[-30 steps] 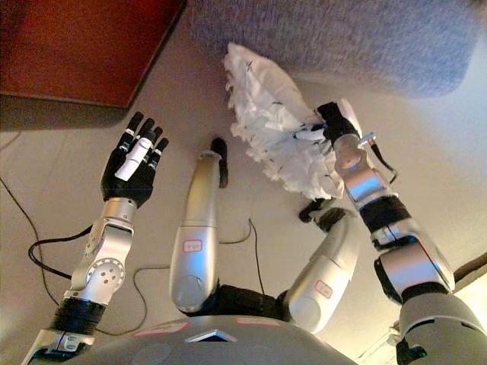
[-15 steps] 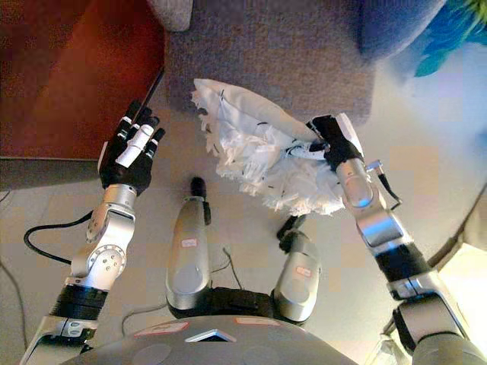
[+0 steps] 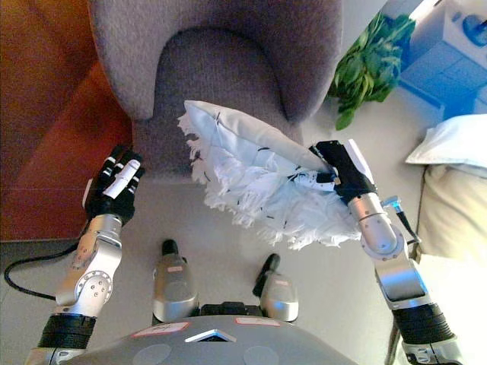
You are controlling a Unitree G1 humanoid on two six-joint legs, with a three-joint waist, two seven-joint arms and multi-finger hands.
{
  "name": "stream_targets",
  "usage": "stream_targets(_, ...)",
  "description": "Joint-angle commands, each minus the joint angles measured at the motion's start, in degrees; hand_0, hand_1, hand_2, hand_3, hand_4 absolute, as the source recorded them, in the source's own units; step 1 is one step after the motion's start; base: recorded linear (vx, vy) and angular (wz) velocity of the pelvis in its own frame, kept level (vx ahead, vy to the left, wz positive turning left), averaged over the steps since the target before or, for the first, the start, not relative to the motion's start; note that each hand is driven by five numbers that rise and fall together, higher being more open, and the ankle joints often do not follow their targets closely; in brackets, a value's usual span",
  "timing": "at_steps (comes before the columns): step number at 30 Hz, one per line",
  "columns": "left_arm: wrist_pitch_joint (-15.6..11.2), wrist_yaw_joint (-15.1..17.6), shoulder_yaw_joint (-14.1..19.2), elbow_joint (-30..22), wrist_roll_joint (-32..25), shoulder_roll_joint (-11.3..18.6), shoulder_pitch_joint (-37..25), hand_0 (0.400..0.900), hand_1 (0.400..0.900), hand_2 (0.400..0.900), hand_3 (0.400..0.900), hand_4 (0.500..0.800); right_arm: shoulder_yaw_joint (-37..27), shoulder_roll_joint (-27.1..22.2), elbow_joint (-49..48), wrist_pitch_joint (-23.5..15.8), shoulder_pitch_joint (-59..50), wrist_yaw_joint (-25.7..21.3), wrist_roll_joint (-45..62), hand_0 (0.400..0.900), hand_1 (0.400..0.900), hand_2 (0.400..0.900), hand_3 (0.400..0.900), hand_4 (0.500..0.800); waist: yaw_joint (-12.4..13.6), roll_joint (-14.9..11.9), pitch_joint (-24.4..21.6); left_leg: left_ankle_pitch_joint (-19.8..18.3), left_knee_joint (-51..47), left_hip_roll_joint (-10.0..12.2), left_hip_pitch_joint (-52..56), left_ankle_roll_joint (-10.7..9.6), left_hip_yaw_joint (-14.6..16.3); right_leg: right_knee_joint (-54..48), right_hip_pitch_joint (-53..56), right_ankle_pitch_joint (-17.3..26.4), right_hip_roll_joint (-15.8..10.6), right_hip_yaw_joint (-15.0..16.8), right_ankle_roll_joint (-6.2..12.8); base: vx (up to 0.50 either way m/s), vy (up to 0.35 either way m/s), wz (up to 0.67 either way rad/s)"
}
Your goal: Pick up the pillow and put it on the sofa.
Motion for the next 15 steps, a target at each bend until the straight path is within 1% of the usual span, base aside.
stream_targets(1,-1.49,-0.95,2.33,-6.39,1.44,-0.89,0.05,0.9,0.9,0.9,0.9,0.8,-9.78,-7.34,-4.92,-5.6,-9.06,-0.59,4.92,0.4,0.4,0.4,0.4,0.5,1.02,2.92,-6.21,3.62,-13.46,-3.4,9.81,4.42,0.28,-1.25,1.36,4.32,0.58,-1.78,2.1,0.14,-0.099,0.24)
stream_targets(3,-0.26,-2.08,2.78,-6.86,1.61,-0.15,0.0,0.9,0.9,0.9,0.9,0.8,-9.94,-10.01,-2.02,-3.47,-12.44,2.12,7.45,0.4,0.4,0.4,0.4,0.5,2.21,2.2,-6.52,3.94,-14.22,-3.26,9.89,4.08,-0.2,-1.77,2.09,4.3,0.94,-2.88,2.13,0.15,-0.138,0.3)
stream_targets(4,0.61,-2.4,3.02,-7.28,1.74,0.2,-0.04,0.9,0.9,0.9,0.9,0.8,-9.73,-10.95,-0.36,-2.75,-13.92,2.7,7.6,0.4,0.4,0.4,0.4,0.5,2.92,1.74,-6.62,4.14,-14.68,-3.18,9.88,3.88,-0.45,-1.9,2.35,4.35,1.05,-3.44,2.2,0.13,-0.145,0.29)
stream_targets(7,2.62,-3.65,3.89,-7.86,1.36,1.41,0.7,0.9,0.9,0.9,0.9,0.8,-7.91,-14.62,5.49,-1.85,-18.48,4.18,9.55,0.4,0.4,0.4,0.4,0.5,4.91,0.6,-6.83,4.64,-15.75,-3.01,10.03,3.49,-1.48,-2.15,3.18,3.67,1.78,-4.83,2.08,0.15,-0.136,0.24)
stream_targets(10,4.95,-5.62,4.65,-8.76,1.57,3.14,2.12,0.9,0.9,0.9,0.9,0.8,-4.79,-18.55,14.77,-1.54,-24.76,4.48,12.17,0.4,0.4,0.4,0.4,0.5,7.24,-0.54,-6.91,5.18,-16.15,-2.68,9.77,3.0,-2.72,-3.01,4.11,2.75,2.71,-6.21,1.8,0.15,-0.137,0.25)
stream_targets(12,5.66,-6.59,5.02,-9.45,1.7,4.19,2.85,0.9,0.9,0.9,0.9,0.8,-3.12,-19.95,20.36,-2.19,-28.12,4.24,13.27,0.4,0.4,0.4,0.4,0.5,8.59,-1.11,-6.73,5.37,-16.07,-2.49,9.46,2.75,-3.39,-3.52,4.53,2.7,3.01,-6.87,1.82,0.11,-0.127,0.2)
stream_targets(14,6.27,-7.82,5.76,-10.05,1.68,5.52,3.71,0.9,0.9,0.9,0.9,0.8,-0.8,-21.58,26.87,-1.63,-32.65,3.81,14.01,0.4,0.4,0.4,0.4,0.5,10.4,-1.71,-6.44,5.64,-16.24,-2.26,9.09,2.43,-4.25,-4.19,5.08,2.86,3.3,-7.84,1.98,0.12,-0.145,0.18)
stream_targets(15,6.53,-8.36,6.17,-10.21,1.49,6.36,4.12,0.9,0.9,0.9,0.9,0.8,1.41,-23.13,31.27,-1.26,-35.86,3.49,15.16,0.4,0.4,0.4,0.4,0.5,11.51,-1.96,-6.15,5.91,-16.48,-2.1,9.03,2.24,-4.71,-4.58,5.47,2.94,3.5,-8.47,2.11,0.13,-0.145,0.17)
